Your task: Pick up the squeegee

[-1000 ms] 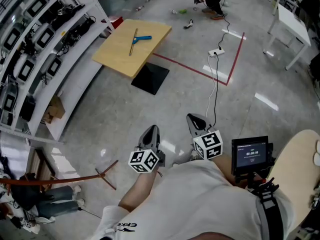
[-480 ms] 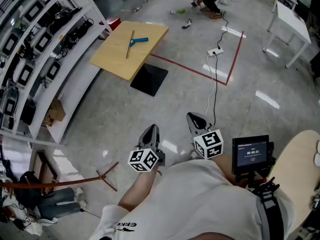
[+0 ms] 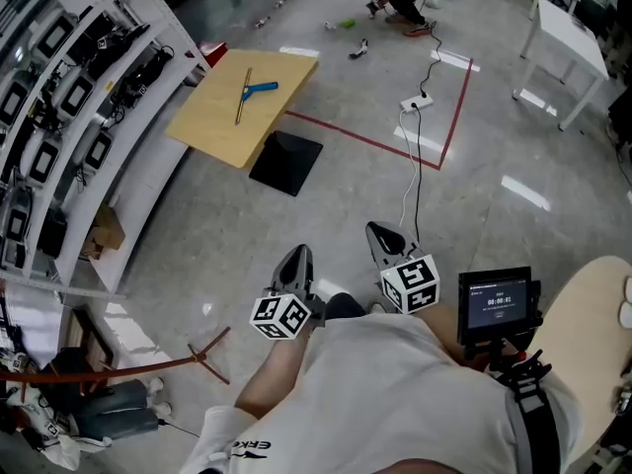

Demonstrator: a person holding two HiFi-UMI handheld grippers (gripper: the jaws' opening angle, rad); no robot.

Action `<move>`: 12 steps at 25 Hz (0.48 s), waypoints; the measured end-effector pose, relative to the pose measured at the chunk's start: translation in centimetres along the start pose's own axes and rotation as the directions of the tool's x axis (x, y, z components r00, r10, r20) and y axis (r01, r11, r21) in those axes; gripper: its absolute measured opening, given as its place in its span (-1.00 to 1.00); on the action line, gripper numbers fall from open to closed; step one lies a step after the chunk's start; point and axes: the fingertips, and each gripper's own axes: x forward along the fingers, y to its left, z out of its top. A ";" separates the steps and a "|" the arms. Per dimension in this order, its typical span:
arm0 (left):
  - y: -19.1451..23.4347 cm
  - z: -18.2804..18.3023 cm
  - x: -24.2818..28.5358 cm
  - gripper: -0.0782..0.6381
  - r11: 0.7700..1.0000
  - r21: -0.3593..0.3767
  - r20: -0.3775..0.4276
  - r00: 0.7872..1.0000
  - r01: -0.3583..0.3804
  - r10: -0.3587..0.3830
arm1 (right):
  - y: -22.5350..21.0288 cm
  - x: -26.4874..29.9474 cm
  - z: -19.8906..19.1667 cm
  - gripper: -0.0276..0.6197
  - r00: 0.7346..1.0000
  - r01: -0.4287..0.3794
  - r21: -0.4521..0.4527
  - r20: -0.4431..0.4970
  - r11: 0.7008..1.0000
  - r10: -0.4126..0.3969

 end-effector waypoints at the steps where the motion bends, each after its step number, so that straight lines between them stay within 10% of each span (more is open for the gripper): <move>1: 0.0 0.0 0.0 -0.77 1.000 0.000 -0.002 1.000 0.003 -0.003 | -0.1 0.0 -0.1 -0.91 1.000 0.003 0.004 -0.002 1.000 -0.003; 12: -0.4 1.1 2.2 -0.77 0.997 -0.016 -0.022 0.997 0.073 -0.074 | -1.4 0.2 0.8 -0.91 0.998 0.059 0.022 -0.005 0.998 -0.059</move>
